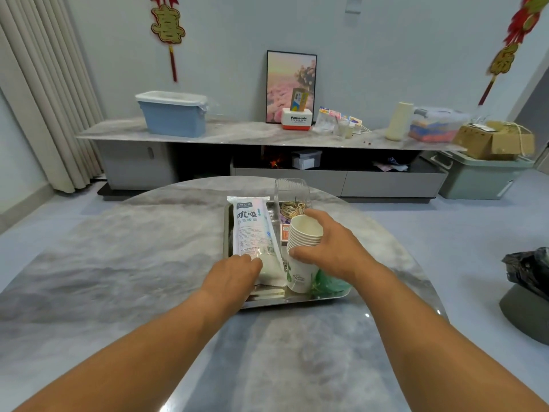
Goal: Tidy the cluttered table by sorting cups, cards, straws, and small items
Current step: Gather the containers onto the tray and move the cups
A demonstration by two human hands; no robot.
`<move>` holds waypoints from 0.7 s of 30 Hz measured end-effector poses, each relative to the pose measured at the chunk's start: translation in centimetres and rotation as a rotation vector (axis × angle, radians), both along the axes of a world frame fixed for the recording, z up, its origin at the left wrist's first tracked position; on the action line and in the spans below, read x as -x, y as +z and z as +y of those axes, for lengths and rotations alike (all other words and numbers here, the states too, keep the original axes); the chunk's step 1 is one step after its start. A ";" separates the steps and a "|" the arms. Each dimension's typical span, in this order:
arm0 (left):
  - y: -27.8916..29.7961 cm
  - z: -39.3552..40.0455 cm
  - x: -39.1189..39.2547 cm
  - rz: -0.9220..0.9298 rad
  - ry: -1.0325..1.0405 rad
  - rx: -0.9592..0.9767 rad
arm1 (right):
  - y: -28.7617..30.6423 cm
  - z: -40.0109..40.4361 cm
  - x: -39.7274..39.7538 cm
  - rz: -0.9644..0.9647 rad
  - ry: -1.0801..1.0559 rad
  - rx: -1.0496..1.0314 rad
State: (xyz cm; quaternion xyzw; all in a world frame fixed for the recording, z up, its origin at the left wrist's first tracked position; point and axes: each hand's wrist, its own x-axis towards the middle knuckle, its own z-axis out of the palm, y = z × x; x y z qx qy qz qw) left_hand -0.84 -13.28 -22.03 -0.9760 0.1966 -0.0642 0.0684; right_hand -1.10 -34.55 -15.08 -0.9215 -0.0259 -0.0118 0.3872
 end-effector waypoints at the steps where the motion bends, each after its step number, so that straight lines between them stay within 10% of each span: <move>1: -0.1 0.1 -0.1 -0.045 -0.024 0.053 | 0.1 0.0 0.0 -0.004 -0.009 -0.004; 4: -0.8 -0.7 -0.8 -0.121 -0.134 0.123 | 0.3 -0.1 -0.1 -0.025 -0.027 0.001; 9: -0.6 -3.8 -2.4 0.276 -0.002 0.089 | 0.5 -0.1 -0.5 -0.050 -0.053 0.036; 14: -1.7 -5.1 -2.6 0.141 0.036 0.048 | 0.4 -0.2 -0.7 -0.050 -0.043 0.042; 21: -0.4 -3.3 0.3 -0.090 -0.009 1.048 | 0.5 -0.6 -0.7 -0.054 -0.030 0.004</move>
